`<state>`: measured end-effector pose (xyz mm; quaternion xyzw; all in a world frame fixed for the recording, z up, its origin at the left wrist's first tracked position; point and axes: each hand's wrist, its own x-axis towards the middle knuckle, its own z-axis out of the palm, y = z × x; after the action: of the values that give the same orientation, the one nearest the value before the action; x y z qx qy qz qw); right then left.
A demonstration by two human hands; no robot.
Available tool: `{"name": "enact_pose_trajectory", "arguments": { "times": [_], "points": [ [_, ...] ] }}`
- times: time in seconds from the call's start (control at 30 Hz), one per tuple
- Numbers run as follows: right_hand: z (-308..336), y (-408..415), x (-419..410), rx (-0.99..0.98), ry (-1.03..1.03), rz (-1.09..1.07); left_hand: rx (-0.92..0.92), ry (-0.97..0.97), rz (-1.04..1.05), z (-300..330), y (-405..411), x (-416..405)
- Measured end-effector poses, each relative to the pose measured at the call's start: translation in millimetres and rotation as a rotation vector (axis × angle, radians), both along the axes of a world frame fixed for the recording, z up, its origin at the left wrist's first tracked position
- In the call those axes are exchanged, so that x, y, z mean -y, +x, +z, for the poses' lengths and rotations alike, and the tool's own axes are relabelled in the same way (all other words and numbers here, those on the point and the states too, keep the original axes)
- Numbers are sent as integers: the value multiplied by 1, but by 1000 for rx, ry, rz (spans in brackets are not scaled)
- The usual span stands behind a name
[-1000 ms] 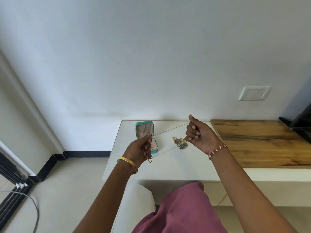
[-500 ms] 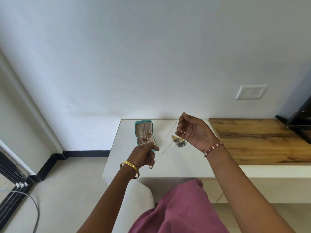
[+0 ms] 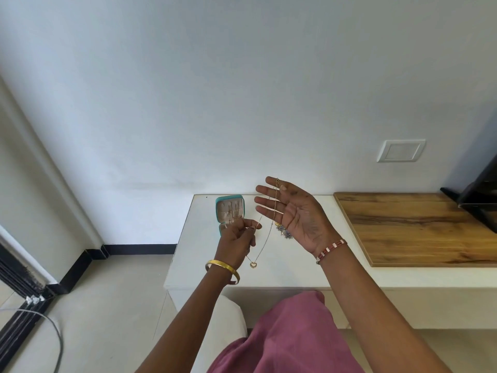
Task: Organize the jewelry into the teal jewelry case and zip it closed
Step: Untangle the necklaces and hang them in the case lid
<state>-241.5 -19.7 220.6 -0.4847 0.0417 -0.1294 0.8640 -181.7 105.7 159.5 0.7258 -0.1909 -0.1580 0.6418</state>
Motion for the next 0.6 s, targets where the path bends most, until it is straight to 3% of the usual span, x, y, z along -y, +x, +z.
{"name": "enact_pose_trajectory", "arguments": {
  "times": [0.3,0.6],
  "points": [
    [3,-6,-12,-16,-129,-8,248,110,-71,-2,-10,2],
    [11,-10,-13,-146,-632,21,330,187,-129,5,-13,6]
  ]
}}
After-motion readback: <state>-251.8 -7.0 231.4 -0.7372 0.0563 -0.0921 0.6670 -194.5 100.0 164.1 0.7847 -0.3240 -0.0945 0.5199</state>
